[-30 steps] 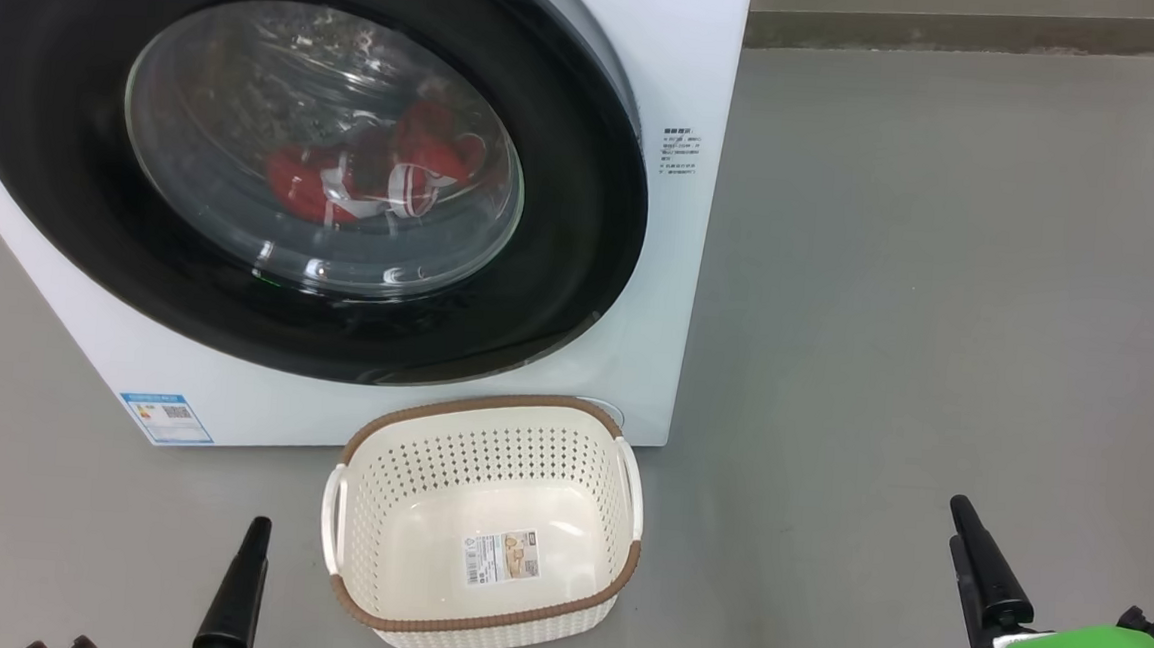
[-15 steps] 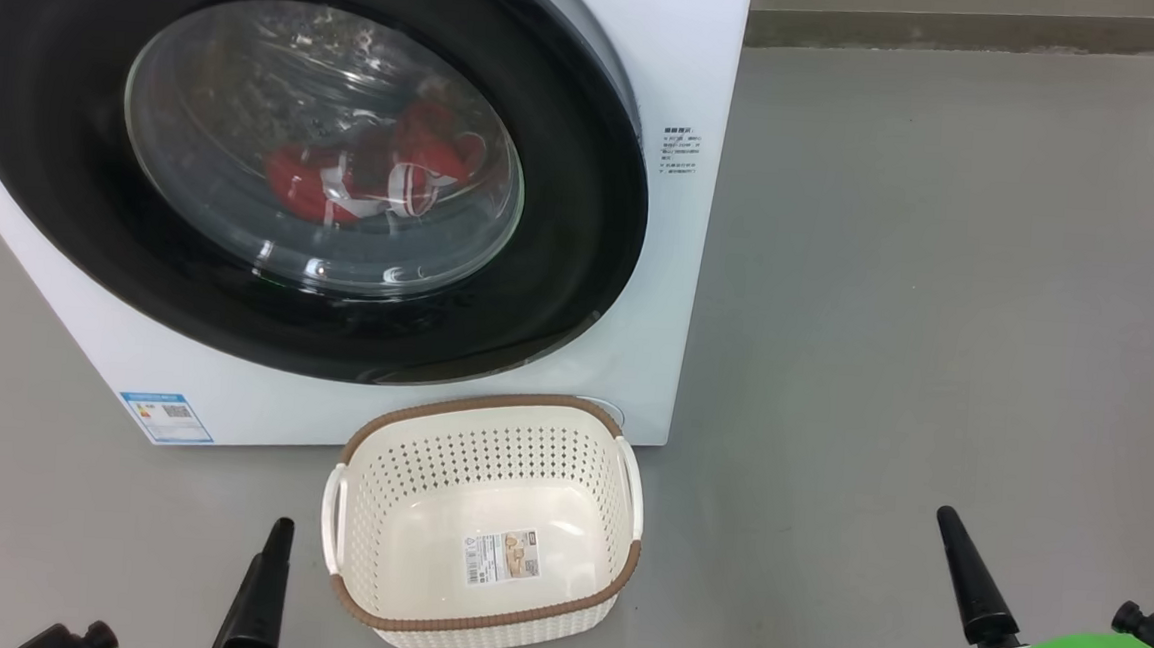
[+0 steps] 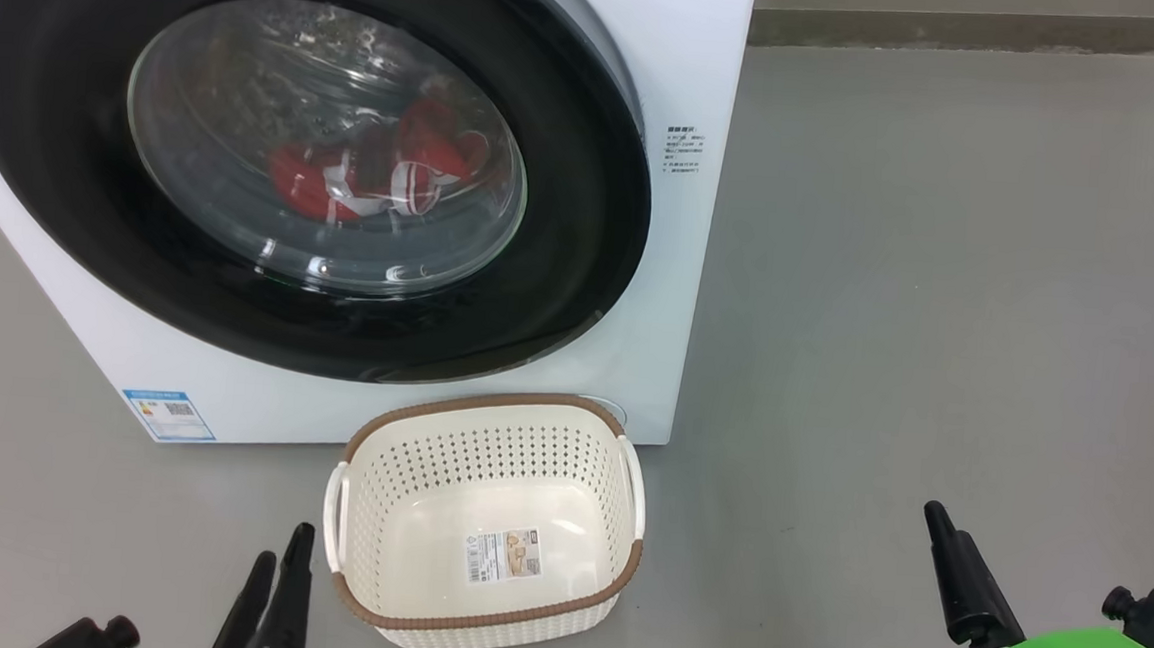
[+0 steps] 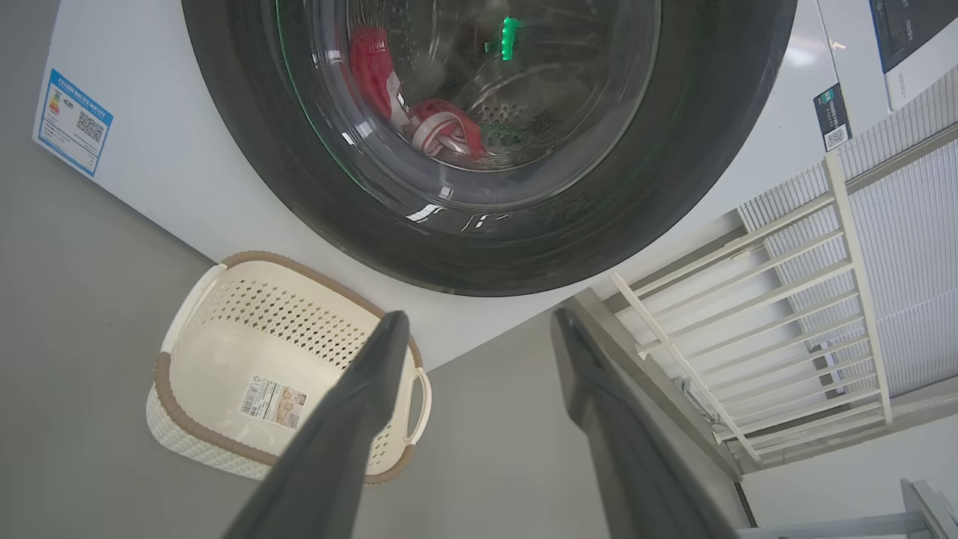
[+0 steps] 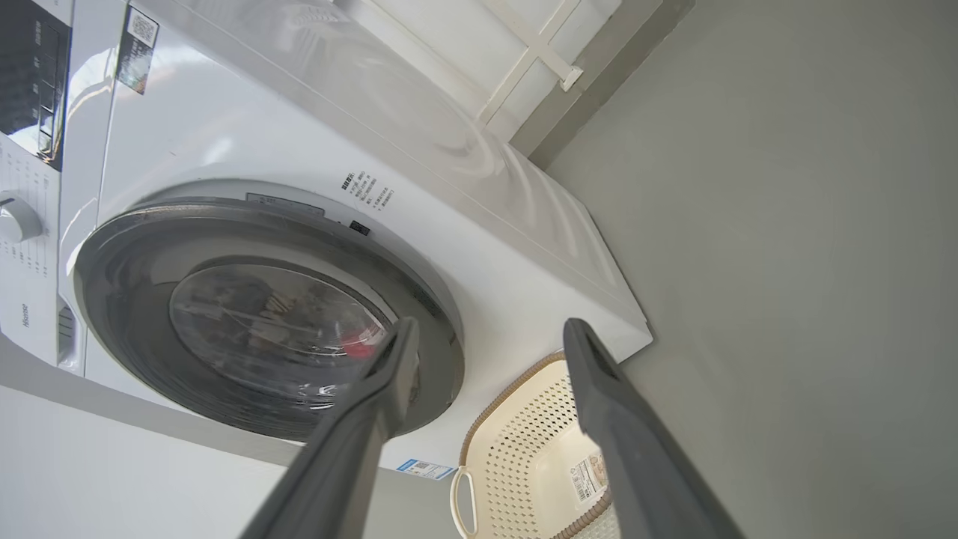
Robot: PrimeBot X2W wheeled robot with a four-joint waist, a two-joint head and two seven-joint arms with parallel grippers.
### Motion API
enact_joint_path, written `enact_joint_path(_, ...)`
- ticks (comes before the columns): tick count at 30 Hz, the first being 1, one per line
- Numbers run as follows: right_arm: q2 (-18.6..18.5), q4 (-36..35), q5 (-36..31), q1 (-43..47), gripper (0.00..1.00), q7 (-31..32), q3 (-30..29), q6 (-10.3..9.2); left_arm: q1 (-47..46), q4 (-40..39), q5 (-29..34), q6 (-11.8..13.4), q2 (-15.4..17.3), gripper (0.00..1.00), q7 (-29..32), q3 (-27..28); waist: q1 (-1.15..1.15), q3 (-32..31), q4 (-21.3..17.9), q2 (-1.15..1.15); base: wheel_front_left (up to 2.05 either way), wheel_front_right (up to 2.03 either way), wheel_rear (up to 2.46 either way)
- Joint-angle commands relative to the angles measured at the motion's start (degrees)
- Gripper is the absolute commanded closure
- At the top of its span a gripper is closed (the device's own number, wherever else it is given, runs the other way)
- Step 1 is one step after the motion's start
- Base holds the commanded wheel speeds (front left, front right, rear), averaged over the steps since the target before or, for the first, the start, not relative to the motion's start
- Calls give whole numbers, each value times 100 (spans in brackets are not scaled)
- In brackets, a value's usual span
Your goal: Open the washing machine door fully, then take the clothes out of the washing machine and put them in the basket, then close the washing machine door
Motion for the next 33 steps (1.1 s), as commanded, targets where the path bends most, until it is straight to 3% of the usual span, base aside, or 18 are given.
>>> enact_joint_path(1, -129, -188, -199, -18, 0, -77, 113, -1, -55, -219, 263, 65, 96, 0, -88, 39, 0, 4, 3, 0, 0, 0, 0)
enact_joint_path(33, -395, -301, -1753, 119, 0, -599, 467, -2, 103, -703, 2211, 232, 119, 0, -613, -137, 0, 22, -5, 0, 0, 0, 0)
